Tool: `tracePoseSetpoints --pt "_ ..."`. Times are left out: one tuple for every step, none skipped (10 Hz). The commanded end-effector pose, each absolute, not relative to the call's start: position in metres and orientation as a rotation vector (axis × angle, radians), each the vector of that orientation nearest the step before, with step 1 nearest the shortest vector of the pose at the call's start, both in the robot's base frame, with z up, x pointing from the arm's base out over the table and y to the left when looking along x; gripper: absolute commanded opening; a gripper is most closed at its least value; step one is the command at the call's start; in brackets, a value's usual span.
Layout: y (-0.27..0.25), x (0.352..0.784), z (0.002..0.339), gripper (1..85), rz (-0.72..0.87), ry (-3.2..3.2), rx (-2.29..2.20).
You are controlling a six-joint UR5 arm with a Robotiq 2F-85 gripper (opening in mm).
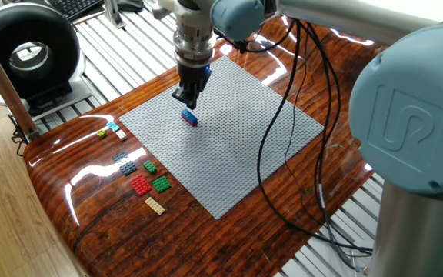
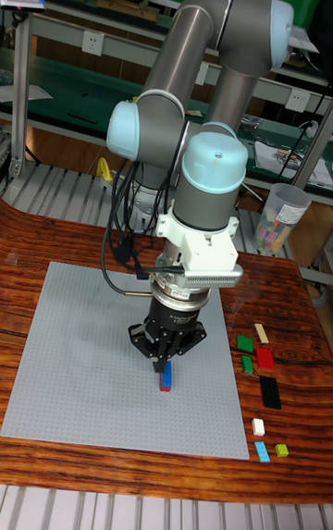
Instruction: Build with small Lego blocks
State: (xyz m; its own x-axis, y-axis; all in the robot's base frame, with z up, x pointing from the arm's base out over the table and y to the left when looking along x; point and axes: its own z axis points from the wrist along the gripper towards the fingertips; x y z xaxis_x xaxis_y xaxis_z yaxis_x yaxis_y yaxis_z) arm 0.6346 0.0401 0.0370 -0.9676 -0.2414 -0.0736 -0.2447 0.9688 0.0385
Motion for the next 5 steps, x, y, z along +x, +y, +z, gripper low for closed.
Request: tracePoseSetpoints --pt "0.039 0.635 0.04 1.3 0.08 3.047 -0.368" --pt "0.039 0.635 0.04 1.3 0.08 3.048 -0.358" --pt "0.043 0.635 0.039 1.3 0.09 3.047 -0.353" --pt "0.048 0.636 0.037 1.3 0.095 3.048 -0.348" --pt "0.052 0.637 0.033 1.3 0.088 3.048 -0.339"
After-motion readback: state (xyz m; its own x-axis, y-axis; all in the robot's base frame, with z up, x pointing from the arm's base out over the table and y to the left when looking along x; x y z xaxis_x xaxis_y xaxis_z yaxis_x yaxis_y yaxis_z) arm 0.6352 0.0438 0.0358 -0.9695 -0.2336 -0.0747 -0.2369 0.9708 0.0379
